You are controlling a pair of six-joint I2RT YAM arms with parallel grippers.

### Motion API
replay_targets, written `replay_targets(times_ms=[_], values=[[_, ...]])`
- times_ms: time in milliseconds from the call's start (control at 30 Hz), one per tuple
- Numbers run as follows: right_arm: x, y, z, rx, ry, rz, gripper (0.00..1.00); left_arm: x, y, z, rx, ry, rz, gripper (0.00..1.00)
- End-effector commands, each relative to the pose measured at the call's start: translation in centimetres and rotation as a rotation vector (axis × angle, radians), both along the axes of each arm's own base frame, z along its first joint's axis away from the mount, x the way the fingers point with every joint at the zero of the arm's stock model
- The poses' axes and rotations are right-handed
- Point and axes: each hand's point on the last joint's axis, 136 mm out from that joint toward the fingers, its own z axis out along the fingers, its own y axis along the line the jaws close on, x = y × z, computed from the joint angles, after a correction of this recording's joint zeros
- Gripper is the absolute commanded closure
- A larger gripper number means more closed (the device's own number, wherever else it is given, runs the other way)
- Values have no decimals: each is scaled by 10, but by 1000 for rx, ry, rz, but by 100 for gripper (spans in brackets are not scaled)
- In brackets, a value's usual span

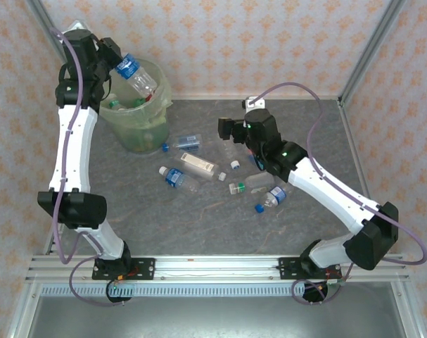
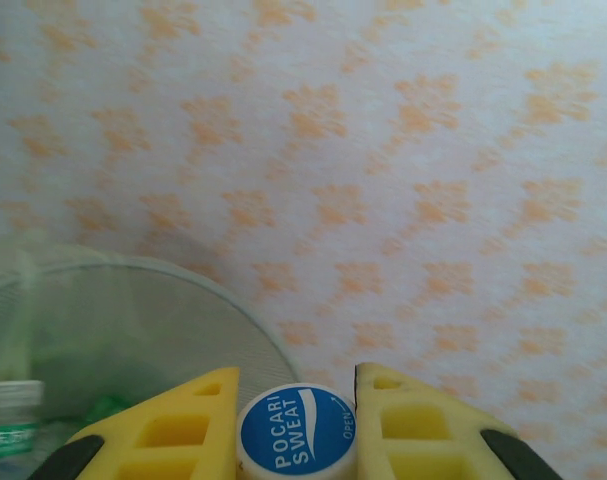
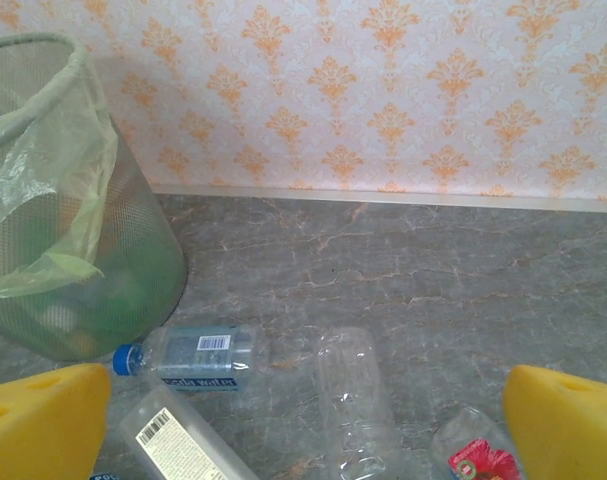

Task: Put the plastic bottles in the bin

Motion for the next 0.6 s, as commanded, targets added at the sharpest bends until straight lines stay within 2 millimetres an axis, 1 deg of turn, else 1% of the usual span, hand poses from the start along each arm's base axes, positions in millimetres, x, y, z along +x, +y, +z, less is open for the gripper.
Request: replay_targets(times_ms=[0,200,333,567], values=[[6,6,22,40,-48,35,0,-1,32,-19,6,58,153,80],[11,9,16,36,-36,43,0,20,33,-35,-247,-73,197,80],[11,7,17,36,-37,39,0,31,33,-55,-406,-131,222,80],[7,-3,17,30,-36,15,0,41,45,-66,-526,-195,308,80]])
